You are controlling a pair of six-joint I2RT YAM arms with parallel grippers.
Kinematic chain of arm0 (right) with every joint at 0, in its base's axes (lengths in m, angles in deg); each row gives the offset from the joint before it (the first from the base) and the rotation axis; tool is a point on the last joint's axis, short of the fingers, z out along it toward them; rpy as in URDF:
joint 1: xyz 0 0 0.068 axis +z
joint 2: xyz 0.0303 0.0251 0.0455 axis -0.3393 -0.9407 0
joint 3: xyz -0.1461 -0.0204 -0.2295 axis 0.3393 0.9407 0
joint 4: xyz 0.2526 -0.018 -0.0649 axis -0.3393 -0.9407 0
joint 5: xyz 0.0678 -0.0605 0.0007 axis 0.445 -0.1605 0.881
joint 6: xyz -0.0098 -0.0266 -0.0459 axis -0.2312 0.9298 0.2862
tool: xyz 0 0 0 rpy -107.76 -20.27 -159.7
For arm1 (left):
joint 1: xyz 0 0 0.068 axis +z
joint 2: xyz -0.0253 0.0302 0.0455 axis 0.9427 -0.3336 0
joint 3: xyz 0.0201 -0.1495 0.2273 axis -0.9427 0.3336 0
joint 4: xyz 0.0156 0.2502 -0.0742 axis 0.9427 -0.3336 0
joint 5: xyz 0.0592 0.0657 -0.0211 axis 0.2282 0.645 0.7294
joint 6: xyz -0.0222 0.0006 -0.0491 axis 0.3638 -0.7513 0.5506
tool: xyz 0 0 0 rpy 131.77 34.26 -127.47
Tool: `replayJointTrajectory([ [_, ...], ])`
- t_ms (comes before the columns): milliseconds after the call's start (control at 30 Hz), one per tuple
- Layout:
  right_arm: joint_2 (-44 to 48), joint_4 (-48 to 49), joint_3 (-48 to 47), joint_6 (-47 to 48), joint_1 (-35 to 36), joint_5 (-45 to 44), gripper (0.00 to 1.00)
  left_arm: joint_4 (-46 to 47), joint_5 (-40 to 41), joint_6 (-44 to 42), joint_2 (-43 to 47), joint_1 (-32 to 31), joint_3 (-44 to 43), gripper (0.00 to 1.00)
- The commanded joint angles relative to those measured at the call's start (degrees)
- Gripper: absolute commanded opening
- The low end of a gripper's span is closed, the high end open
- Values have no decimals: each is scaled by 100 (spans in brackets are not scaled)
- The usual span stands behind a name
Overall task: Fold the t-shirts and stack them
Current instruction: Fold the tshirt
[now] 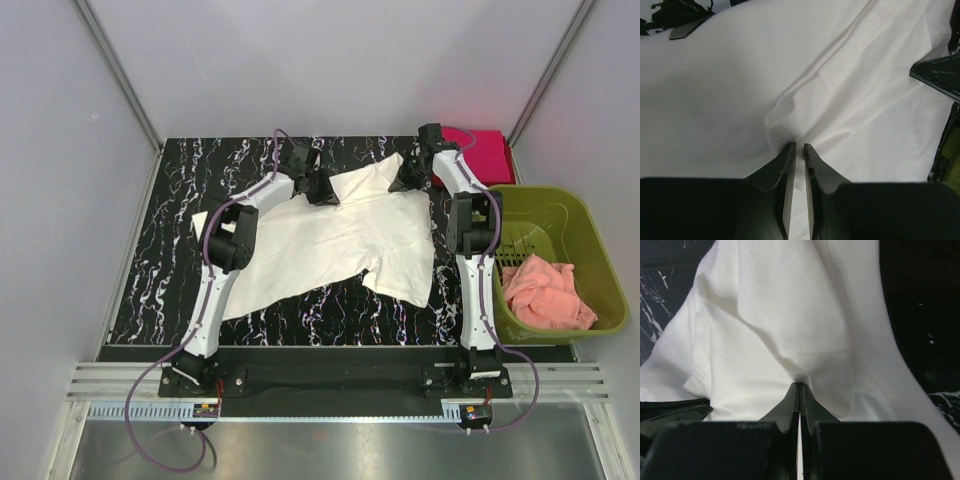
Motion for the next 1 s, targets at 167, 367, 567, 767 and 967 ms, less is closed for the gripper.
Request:
replayJointTrajectory([
  [167, -253, -878, -589, 840, -148, -1864, 2, -744, 106, -522, -165, 89, -160, 23],
  [367, -99, -800, -987, 647, -122, -1056, 12, -1200, 430, -1128, 878, 124, -125, 46],
  [567, 44, -1676, -1950, 471, -87, -1099, 29, -2237, 1571, -1428, 2487, 326, -143, 61],
  [767, 1438, -1679, -523, 295, 168, -1205, 60, -3003, 2618, -989, 3885, 467, 2218, 58],
  [967, 2371, -1494, 1140, 251, 721, -1328, 83, -2803, 2708, -663, 4238, 1098, 3768, 58],
])
